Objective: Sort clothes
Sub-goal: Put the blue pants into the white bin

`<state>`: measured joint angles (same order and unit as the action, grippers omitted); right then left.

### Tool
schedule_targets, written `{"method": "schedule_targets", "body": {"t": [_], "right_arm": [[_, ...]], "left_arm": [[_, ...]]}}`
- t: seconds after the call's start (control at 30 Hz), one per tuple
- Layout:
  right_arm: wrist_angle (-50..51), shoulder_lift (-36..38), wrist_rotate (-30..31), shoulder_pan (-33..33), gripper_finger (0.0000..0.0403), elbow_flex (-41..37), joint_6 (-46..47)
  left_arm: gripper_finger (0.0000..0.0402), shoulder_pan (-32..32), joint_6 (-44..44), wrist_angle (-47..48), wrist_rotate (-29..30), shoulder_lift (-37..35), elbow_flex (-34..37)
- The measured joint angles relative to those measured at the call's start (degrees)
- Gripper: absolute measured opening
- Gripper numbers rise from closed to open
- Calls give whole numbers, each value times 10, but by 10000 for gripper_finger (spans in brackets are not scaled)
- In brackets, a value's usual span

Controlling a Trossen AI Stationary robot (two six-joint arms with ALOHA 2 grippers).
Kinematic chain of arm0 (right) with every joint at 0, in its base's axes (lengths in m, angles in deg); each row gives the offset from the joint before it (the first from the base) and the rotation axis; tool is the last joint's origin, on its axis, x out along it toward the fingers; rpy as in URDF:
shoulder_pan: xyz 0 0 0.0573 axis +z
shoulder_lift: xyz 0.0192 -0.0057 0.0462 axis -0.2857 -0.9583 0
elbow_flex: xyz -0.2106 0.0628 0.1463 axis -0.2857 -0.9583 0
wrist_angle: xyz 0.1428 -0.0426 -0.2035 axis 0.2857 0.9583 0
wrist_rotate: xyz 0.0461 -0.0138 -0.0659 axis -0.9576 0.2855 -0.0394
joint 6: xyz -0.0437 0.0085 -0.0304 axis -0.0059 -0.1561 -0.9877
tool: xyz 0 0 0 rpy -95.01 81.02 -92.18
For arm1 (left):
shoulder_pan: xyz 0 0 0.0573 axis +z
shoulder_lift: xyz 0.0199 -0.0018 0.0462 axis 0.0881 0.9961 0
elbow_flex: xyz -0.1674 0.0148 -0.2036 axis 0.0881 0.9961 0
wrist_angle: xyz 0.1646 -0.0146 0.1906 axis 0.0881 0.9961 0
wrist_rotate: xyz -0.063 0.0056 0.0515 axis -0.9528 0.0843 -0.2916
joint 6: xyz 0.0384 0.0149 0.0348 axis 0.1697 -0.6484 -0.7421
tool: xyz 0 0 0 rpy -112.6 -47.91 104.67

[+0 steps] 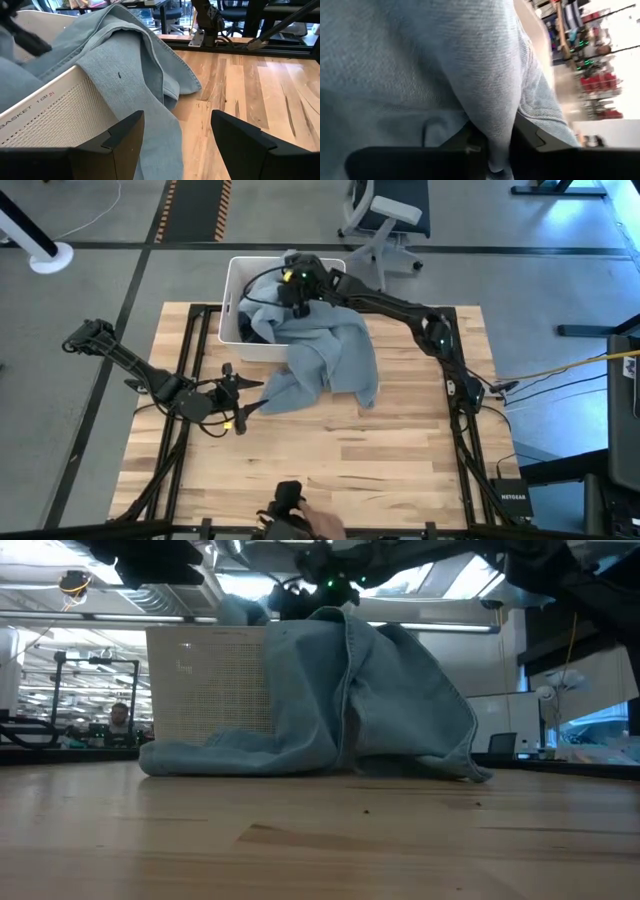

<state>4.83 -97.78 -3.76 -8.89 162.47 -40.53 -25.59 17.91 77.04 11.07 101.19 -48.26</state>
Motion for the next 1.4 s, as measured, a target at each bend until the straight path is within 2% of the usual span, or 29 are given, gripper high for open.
{"method": "schedule_targets", "body": {"t": [0.17, 0.3, 0.47, 0.6, 0.83, 0.97, 1.17, 1.4], "right_arm": [[-3, -16, 2, 0, 102, 0, 64], [10, -10, -9, 1, 161, 0, 41], [5, 32, 20, 5, 227, -1, 27], [9, 78, 36, 3, 257, -1, 26], [63, 155, 15, 4, 264, 0, 31], [160, 195, -23, 10, 264, -1, 15], [323, 263, -33, 29, 264, 0, 26], [514, 281, -98, 41, 264, -1, 86]], "left_arm": [[226, 0, 1, 1, 0, 0, 0], [226, 0, 12, 16, 0, 0, 0], [226, 0, 28, 24, 0, 0, 0], [226, 0, 32, 31, 0, 0, 0], [226, 0, 41, 31, 0, 0, -1], [226, 0, 38, 31, 0, 0, -1], [226, 1, 42, 32, 1, 0, -1], [226, 21, 23, 4, 2, 0, -1]]}}
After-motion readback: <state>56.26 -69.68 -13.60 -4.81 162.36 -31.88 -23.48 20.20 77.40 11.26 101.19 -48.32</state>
